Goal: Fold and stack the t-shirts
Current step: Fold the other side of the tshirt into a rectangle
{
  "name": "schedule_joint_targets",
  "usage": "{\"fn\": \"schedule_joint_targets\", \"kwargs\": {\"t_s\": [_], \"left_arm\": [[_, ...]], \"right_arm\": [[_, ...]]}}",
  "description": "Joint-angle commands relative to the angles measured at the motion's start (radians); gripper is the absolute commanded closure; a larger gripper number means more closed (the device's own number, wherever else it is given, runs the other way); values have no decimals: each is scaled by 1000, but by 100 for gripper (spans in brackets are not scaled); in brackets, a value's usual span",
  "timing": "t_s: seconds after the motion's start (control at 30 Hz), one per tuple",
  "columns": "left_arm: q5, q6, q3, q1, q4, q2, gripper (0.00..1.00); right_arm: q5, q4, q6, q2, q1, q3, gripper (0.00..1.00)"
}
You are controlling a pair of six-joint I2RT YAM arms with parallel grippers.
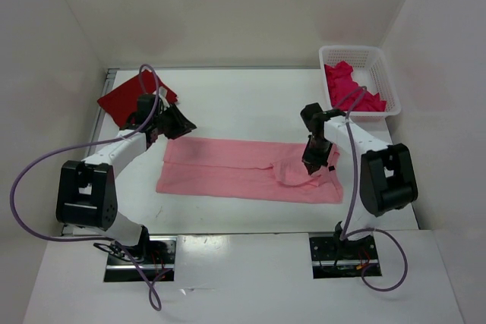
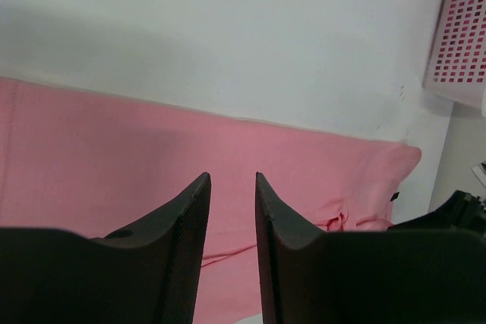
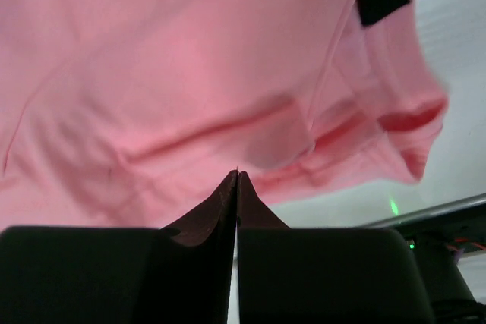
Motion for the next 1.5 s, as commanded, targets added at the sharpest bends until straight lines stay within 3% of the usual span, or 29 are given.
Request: {"fn": "schedule_joint_targets", "kwargs": {"t_s": [0.0, 0.1, 0.27, 0.43, 0.63, 0.97, 1.27, 1.47], "left_arm": [[26, 0, 17, -4, 38, 11, 63], [26, 0, 7, -27, 38, 11, 63], [26, 0, -2, -71, 38, 11, 63], [26, 0, 7, -71, 37, 1, 63], [26, 0, 7, -71, 37, -9, 63], [38, 0, 7, -71, 57, -9, 63], [57, -18, 18, -80, 55, 19, 63], [38, -9, 18, -100, 46, 10, 63]], "right_arm": [[163, 94, 56, 52, -17, 18, 98], [217, 214, 81, 61, -88, 9, 100], [165, 228, 58, 150, -123, 24, 100], [97, 135, 67, 119, -25, -74, 100], [-25, 11, 96, 30, 83, -74, 100], [-18, -152, 128, -146, 146, -79, 97], [-16, 131, 137, 53, 146, -92, 97], [-42, 118, 128, 13, 146, -58, 100]]}}
